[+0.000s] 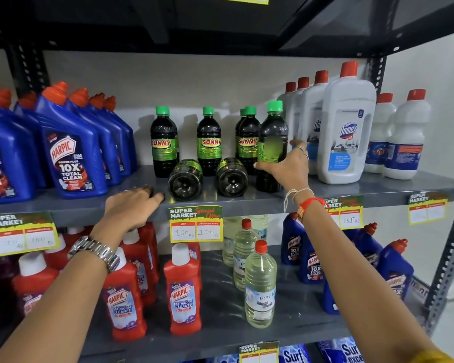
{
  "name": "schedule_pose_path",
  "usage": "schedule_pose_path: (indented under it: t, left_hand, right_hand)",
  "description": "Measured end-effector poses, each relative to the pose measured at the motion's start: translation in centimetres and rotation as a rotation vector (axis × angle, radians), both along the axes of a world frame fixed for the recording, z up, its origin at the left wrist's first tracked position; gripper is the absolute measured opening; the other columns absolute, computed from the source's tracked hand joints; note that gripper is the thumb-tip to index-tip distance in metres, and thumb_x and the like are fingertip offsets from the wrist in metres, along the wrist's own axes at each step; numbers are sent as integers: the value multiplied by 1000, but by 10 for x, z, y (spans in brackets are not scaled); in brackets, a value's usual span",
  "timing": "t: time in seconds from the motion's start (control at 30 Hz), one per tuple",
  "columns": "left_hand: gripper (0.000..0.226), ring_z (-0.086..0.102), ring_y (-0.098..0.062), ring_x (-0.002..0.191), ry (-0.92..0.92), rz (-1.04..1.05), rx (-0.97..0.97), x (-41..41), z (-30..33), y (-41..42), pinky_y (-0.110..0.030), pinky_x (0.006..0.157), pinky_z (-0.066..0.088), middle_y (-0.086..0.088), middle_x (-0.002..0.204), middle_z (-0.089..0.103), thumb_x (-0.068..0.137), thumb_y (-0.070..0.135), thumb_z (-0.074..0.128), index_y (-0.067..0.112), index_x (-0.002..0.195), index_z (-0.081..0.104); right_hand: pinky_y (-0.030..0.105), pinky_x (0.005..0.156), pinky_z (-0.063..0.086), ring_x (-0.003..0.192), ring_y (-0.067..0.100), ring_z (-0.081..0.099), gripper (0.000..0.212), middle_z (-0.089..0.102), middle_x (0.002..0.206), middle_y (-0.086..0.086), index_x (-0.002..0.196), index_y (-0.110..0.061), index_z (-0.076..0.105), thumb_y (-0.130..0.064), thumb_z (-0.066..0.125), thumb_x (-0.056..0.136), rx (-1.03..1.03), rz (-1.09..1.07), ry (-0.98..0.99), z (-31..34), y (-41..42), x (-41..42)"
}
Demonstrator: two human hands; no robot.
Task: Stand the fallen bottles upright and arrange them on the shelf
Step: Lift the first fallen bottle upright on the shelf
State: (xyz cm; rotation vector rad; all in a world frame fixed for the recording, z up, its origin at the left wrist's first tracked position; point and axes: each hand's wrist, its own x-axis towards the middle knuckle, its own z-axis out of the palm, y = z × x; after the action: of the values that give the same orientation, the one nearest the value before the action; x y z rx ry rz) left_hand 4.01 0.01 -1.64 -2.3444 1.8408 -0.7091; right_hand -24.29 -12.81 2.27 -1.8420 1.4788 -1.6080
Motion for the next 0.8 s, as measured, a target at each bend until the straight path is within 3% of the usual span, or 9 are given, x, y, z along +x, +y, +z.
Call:
schedule_pose_path:
  t: [0.13,0.23,0.3,0.4,0.47,0.57,0.7,0.8]
  left_hand:
    - [62,52,-28,114,-8,0,-4,-1,0,-1,-36,72,45,-7,133,46,84,12,54,30,139,31]
    - [64,52,-28,114,-6,5,-1,0,-1,0,-36,74,46,-7,134,46,83,13,56,30,140,31]
    - [57,53,-27,112,-4,4,-20,0,-2,0,-34,70,45,-7,133,48,88,14,50,30,139,32]
    - [51,53,-27,112,11,10,-45,-2,-2,0,-33,69,42,-8,132,49,92,17,43,30,140,33]
    - [51,53,-27,113,10,16,-44,-5,0,2,-32,69,42,-8,132,48,92,18,42,30,140,32]
    - [48,53,-27,111,1,11,-34,-7,2,4,-32,69,40,-9,129,50,92,19,40,27,139,34]
    - [44,53,-27,108,67,20,-58,-6,1,4,-32,67,36,-8,128,52,93,24,32,24,135,41]
    - [49,53,-27,111,1,5,-28,-6,0,4,-32,67,40,-8,132,48,90,18,43,27,138,35]
  right_hand:
    - [32,99,46,110,22,56,76,55,123,12,128,-4,34,-9,80,68,211,307,-229,5,-6,-17]
    - [27,79,54,84,20,61,59,59,102,14,130,2,32,9,63,79,272,486,-356,6,-5,-26]
    - [29,83,52,89,20,61,62,59,106,15,131,2,32,3,66,79,262,470,-317,5,-5,-25]
    - [35,104,41,121,25,48,86,51,128,13,130,-7,38,-35,84,62,174,233,-42,2,-4,-17]
    - [38,105,41,124,27,45,95,50,127,13,126,-6,41,-50,84,53,74,100,58,-2,-1,-9]
    - [40,97,47,115,28,56,84,61,118,12,119,-7,45,-44,85,56,1,50,45,-1,3,-7]
    - [36,96,44,113,26,57,68,61,112,7,120,-10,44,-35,79,68,73,116,61,2,0,-13]
    - [34,97,47,112,24,58,56,56,105,1,111,-15,40,-29,77,71,107,198,37,4,-3,-18]
